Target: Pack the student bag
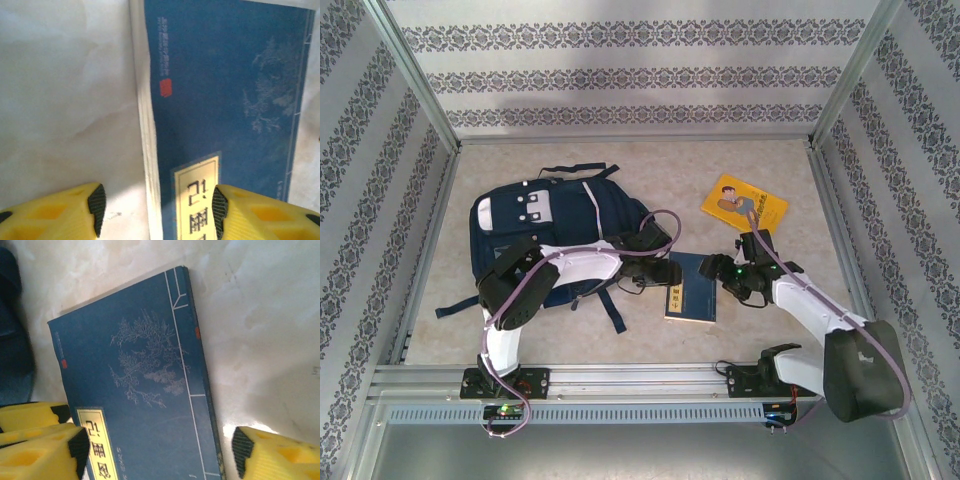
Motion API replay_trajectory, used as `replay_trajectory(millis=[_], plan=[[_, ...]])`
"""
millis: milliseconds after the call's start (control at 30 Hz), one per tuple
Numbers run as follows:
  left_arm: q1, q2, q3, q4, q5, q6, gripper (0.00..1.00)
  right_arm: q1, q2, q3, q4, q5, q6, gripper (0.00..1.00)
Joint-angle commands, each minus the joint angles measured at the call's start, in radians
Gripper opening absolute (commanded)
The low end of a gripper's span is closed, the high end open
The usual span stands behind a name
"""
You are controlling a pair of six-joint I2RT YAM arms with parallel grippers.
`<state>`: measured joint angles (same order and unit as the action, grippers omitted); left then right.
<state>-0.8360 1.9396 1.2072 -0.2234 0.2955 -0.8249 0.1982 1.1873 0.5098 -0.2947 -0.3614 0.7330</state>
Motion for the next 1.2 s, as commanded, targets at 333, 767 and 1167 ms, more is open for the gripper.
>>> replay_trajectory(millis=[333, 767, 1167], plan=[[0.009, 0.059, 0.020, 0.107, 0.139, -0.035, 0.52, 0.033, 0.123, -0.023, 0.163, -0.108, 0.030, 0.63], [0.018, -0.007, 0.011, 0.145, 0.202, -0.046, 0.38, 0.039, 0.129, -0.044, 0.169, -0.082, 0.031, 0.62], [0.021, -0.075, -0.013, 0.133, 0.190, -0.027, 0.26, 0.036, 0.117, -0.056, 0.164, -0.072, 0.030, 0.62]])
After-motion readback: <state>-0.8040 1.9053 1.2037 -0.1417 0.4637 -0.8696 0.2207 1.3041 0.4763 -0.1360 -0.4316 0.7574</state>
